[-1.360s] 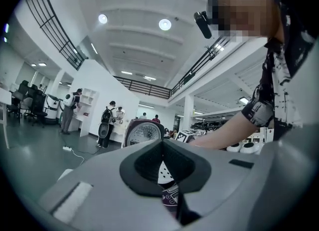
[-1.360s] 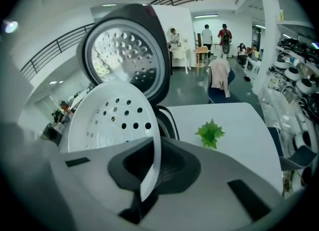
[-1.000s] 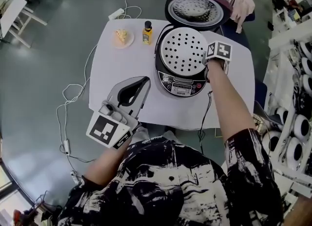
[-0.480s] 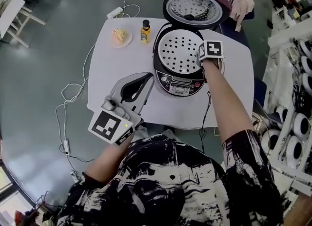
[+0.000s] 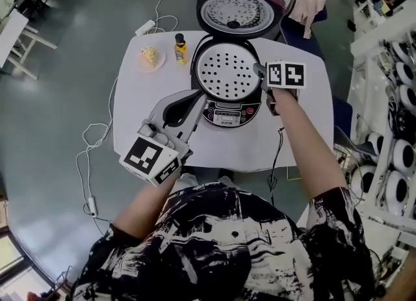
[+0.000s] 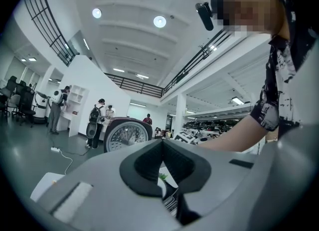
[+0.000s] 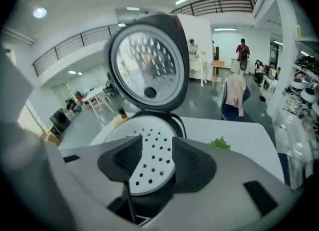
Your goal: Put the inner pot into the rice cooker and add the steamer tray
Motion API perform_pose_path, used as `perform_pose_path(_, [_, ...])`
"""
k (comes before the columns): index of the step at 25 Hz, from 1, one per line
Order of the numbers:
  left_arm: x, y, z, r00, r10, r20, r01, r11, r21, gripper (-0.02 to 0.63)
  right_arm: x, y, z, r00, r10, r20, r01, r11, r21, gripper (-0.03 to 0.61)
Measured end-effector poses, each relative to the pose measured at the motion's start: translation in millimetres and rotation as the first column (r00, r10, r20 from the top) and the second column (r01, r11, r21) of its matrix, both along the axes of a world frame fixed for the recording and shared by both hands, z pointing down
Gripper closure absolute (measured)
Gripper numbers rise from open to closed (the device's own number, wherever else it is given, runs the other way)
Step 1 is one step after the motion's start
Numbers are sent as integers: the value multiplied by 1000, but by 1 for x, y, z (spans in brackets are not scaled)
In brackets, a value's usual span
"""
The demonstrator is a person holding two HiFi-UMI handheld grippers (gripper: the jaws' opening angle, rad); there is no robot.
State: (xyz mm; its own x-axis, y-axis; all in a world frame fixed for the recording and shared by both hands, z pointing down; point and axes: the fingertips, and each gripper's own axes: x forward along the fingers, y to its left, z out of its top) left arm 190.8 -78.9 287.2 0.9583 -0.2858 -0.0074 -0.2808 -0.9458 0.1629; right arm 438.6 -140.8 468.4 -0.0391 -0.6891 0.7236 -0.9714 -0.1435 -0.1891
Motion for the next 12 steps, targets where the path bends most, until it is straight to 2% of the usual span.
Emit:
perform_pose_path(1, [5, -1, -2, 1000, 2, 0, -2, 1000, 5, 609, -10, 1, -24, 999, -29, 23, 26, 994, 103, 400])
perform_pose_path(2, [11, -3, -4, 1000, 5, -2, -5, 1000, 11, 609, -21, 5, -53, 997, -65, 34, 57, 975, 216, 407])
perform_pose_path(4, [22, -5, -10, 1000, 9, -8, -9, 1000, 20, 609, -45, 21, -112, 990, -138, 7, 122, 895, 429, 424])
perform_pose_path(6, [32, -5, -15, 1000, 13, -18, -13, 1000, 9, 609, -66, 49, -162, 983, -174, -58, 176, 798, 577, 445])
perform_pose_path(8, [41, -3, -18, 999, 18, -26, -19, 1000, -9, 609, -80, 79, -197, 979, -169, -112, 200, 716, 669, 486])
perform_pose_path(9, [46, 0, -18, 999, 23, -26, -24, 1000, -15, 609, -85, 93, -208, 979, -159, -128, 203, 686, 699, 511])
perform_pose_path(10, [51, 4, -17, 999, 31, -24, -31, 999, -19, 609, -89, 106, -216, 979, -150, -141, 205, 663, 720, 528])
perform_pose_path(12, [60, 15, -17, 999, 50, -20, -50, 999, -22, 609, -97, 126, -222, 976, -146, -161, 218, 636, 740, 549])
